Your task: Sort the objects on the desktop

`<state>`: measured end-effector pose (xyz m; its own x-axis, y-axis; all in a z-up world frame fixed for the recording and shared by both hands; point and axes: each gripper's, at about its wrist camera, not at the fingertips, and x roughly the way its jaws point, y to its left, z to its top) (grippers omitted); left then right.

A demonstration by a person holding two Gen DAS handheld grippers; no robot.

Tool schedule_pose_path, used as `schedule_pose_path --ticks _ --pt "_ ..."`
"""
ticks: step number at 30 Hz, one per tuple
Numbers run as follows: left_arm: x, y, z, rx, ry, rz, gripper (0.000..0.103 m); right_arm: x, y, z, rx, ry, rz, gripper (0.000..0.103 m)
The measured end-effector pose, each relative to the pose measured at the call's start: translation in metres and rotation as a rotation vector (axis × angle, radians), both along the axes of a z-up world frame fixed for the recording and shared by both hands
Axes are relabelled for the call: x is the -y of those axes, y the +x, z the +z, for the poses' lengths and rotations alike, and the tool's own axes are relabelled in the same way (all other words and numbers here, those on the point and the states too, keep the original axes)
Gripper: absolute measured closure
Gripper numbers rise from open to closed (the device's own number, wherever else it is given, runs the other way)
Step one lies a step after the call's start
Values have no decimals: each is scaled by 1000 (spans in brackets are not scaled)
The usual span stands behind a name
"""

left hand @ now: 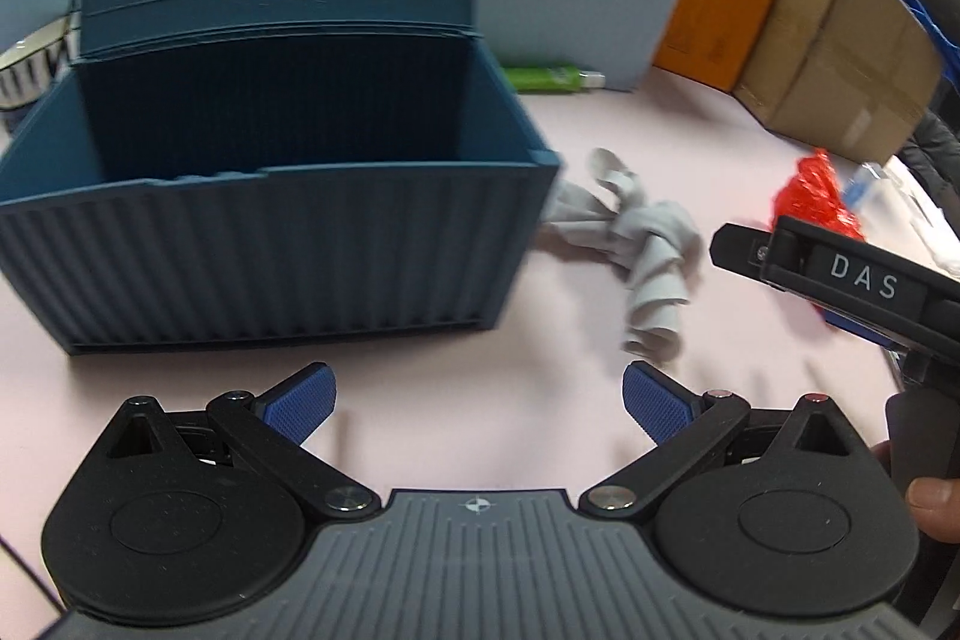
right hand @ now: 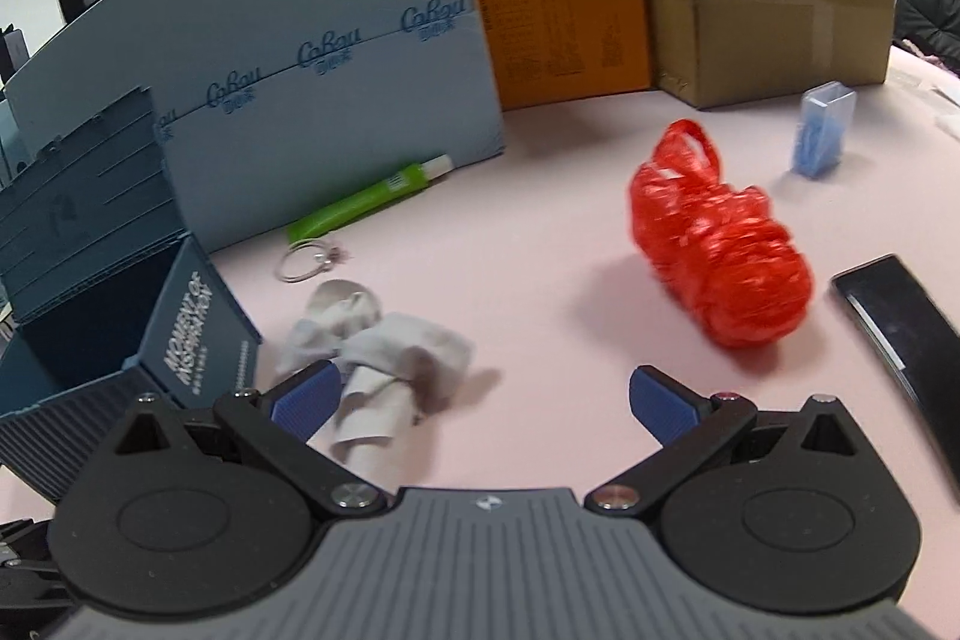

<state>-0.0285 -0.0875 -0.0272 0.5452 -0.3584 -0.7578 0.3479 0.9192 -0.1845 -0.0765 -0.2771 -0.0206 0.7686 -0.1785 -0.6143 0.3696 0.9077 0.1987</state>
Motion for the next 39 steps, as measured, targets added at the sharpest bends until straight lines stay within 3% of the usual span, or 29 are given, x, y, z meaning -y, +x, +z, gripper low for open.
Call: schedule_pose_path --ticks 6,16,25,39 --pt "-20 2 -1 -8 -1 44 1 -15 10 -1 -50 -100 -14 0" --pt "-32 2 -7 -28 59 98 1 -30 13 -1 -37 -118 33 0" --pt "-46 2 -9 -42 57 144 1 -41 16 -2 -26 -133 62 0" --pt "-48 13 -14 -42 141 194 1 -54 24 -9 -42 -224 63 0"
